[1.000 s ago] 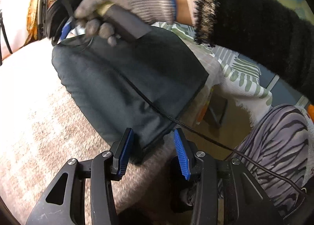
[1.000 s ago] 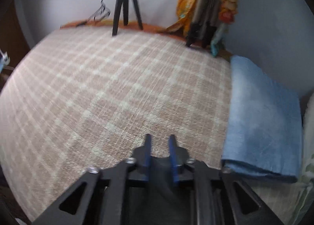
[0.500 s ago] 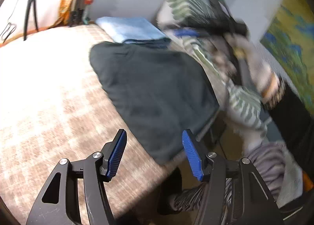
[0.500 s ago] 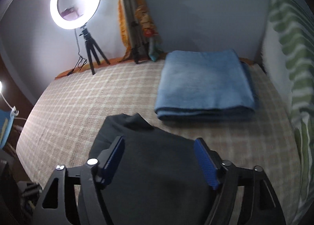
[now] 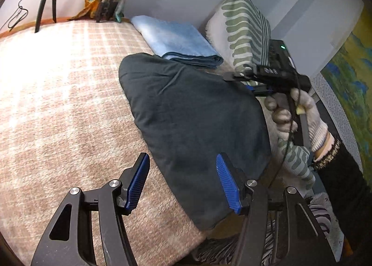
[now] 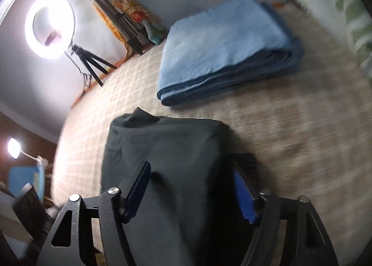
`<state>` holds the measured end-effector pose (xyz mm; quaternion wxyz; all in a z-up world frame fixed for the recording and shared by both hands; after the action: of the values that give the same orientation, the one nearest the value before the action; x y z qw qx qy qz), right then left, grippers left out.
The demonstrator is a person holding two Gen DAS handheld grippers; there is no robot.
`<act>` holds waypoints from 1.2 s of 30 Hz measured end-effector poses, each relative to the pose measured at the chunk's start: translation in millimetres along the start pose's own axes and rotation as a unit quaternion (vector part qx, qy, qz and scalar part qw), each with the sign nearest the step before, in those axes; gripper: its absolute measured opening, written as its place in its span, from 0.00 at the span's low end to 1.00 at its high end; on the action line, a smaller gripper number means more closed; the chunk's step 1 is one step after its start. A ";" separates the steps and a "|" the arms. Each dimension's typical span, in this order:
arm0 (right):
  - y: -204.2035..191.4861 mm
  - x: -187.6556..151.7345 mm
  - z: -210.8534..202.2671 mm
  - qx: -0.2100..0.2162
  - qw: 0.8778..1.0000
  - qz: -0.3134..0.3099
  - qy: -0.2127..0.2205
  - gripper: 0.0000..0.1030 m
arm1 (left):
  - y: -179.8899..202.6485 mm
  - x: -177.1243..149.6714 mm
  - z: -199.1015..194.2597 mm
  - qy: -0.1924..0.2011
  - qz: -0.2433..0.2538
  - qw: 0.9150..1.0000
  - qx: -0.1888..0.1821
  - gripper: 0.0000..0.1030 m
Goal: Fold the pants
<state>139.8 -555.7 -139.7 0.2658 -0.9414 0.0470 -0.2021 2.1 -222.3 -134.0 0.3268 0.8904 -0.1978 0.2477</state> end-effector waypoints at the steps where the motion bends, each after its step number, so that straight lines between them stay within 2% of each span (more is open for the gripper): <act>1: 2.5 1.8 5.1 0.005 1.000 0.014 0.001 0.57 | 0.2 0.8 2.4 -0.002 0.001 1.000 0.002 0.57; 2: 4.0 3.4 7.8 0.007 1.000 0.020 0.010 0.48 | 0.6 0.2 2.3 -0.004 0.003 1.000 0.004 0.57; 3: 4.7 4.5 9.1 0.008 0.999 0.023 0.020 0.26 | 0.0 -0.2 2.5 -0.005 0.003 1.000 0.005 0.57; 6: -10.1 2.6 -5.1 0.021 0.997 -0.022 0.069 0.09 | -0.8 3.2 3.5 -0.002 0.002 1.000 0.007 0.57; 8: -26.7 0.1 -13.9 -0.011 0.991 -0.094 0.096 0.07 | -3.5 4.5 4.3 0.000 0.003 1.000 0.014 0.57; 9: -33.0 -2.5 -11.7 -0.049 0.985 -0.132 0.099 0.07 | -5.7 4.8 5.8 -0.002 0.000 1.000 0.015 0.57; 12: -28.3 -2.3 10.7 -0.104 0.979 -0.163 0.066 0.07 | -10.7 6.7 12.5 -0.007 -0.008 1.000 0.024 0.57; 14: -23.7 -1.5 14.3 -0.112 0.979 -0.159 0.065 0.09 | -12.2 7.7 15.2 -0.009 -0.014 0.999 0.027 0.57; 15: -21.4 -0.4 13.6 -0.112 0.980 -0.153 0.066 0.10 | -12.3 8.7 16.4 -0.010 -0.018 0.999 0.028 0.57; 17: -15.5 0.1 9.4 -0.123 0.980 -0.140 0.069 0.20 | -13.9 10.7 17.8 -0.011 -0.029 0.999 0.025 0.57; 18: -12.2 0.9 6.9 -0.132 0.980 -0.132 0.068 0.28 | -15.0 11.7 18.1 -0.012 -0.037 0.999 0.024 0.57; 20: -3.6 2.3 -6.4 -0.133 0.982 -0.115 0.070 0.34 | -18.7 14.7 19.7 -0.013 -0.055 0.998 0.018 0.57; 21: 0.6 2.0 -13.8 -0.125 0.984 -0.101 0.070 0.42 | -20.1 16.4 20.7 -0.013 -0.061 0.998 0.016 0.57; 22: 4.9 2.5 -20.4 -0.115 0.987 -0.086 0.069 0.59 | -20.9 17.6 21.6 -0.013 -0.066 0.998 0.014 0.57; 24: 17.8 -2.8 -34.9 -0.092 0.992 -0.054 0.068 0.78 | -23.2 21.2 24.8 -0.013 -0.076 0.997 0.009 0.57; 27: 30.9 -13.3 -44.2 -0.052 0.997 -0.028 0.056 0.83 | -26.0 24.6 31.4 -0.017 -0.087 0.996 0.002 0.57; 30: 45.6 -28.1 -40.1 -0.019 0.999 -0.004 0.027 0.90 | -28.4 26.2 39.4 -0.022 -0.099 0.995 -0.003 0.57; 36: 68.5 -49.6 -15.3 0.061 0.998 0.028 -0.004 0.91 | -35.2 25.8 51.3 -0.030 -0.124 0.992 -0.016 0.57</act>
<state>89.6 -611.9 -180.9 0.3283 -0.9227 0.0597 -0.1933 56.8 -237.2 -170.4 0.3627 0.9099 -0.0993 0.1751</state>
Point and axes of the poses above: each gripper's, at about its wrist camera, not at the fingertips, and z roughly the way its jaws point, y to its right, x to its top, the point moved 1 cm from there along z, roughly the way its jaws point
